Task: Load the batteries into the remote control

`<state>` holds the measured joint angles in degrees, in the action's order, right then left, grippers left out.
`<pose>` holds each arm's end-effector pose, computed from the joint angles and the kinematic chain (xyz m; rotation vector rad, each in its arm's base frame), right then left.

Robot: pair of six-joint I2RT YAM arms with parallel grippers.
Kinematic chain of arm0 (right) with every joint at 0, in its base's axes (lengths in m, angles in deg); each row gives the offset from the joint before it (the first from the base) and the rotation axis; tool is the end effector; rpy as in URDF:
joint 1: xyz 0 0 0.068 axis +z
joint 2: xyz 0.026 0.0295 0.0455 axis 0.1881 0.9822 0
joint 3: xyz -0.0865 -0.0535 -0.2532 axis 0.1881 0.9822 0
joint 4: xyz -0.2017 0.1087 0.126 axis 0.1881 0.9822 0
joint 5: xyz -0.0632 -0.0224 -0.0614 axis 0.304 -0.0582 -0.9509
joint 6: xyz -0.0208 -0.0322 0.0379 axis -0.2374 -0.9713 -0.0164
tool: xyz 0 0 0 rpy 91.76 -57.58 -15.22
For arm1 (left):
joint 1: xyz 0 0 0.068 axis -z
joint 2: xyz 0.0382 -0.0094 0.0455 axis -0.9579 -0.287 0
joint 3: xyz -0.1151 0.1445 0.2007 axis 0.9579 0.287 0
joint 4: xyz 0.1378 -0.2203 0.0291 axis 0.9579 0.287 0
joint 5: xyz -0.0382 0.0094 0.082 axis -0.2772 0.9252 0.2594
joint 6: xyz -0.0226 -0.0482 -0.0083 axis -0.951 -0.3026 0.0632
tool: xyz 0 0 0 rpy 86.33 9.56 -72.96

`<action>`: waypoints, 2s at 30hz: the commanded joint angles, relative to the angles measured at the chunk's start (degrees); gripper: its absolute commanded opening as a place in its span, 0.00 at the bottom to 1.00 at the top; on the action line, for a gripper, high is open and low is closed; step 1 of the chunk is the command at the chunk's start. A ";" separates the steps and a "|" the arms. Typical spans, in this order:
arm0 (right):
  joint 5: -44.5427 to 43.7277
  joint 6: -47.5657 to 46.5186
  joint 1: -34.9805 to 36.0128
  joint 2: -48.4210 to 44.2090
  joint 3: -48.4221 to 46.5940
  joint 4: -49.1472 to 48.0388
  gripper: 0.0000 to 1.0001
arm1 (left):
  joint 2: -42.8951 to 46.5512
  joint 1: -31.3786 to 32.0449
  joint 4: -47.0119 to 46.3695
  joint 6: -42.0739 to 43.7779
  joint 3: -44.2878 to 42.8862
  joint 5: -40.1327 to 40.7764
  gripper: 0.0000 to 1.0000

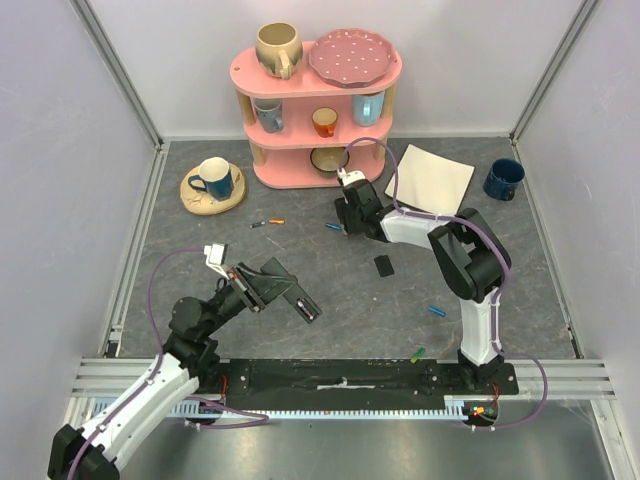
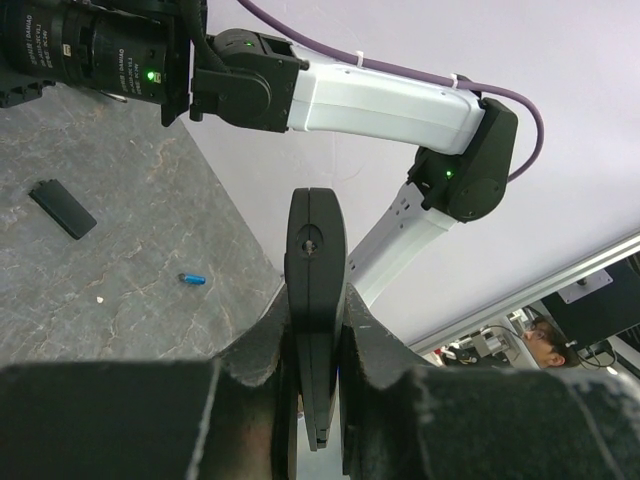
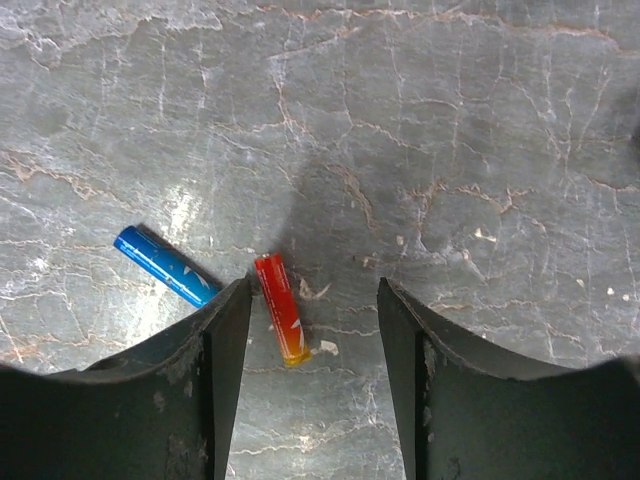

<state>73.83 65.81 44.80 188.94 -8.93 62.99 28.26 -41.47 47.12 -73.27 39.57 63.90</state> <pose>0.3601 0.2328 0.1491 -0.2664 2.3201 0.1597 0.1014 -0.0790 0.2190 -0.0833 1.5198 -1.6941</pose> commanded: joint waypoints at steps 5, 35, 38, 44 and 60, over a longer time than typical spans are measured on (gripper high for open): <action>2.31 0.68 -0.12 1.74 -1.36 -2.55 0.57 | -0.91 -0.30 -1.76 2.49 0.41 0.82 0.02; 0.47 5.26 0.15 -0.98 9.01 1.93 0.04 | -1.97 -0.30 -5.18 0.73 1.82 -0.24 0.02; -0.15 5.78 0.06 -1.94 9.01 3.07 0.00 | -2.06 -0.30 -5.18 0.64 2.00 -0.24 0.02; 0.64 7.19 0.15 -6.24 9.45 5.53 0.00 | -1.97 -0.30 -5.36 0.55 2.17 -0.33 0.02; -2.43 -28.57 19.83 -16.54 17.71 5.88 0.00 | 0.31 -0.30 -5.98 0.55 2.35 -2.79 0.02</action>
<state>76.74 52.85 62.02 172.72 6.87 68.66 26.53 -41.47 44.08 -73.10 39.57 63.14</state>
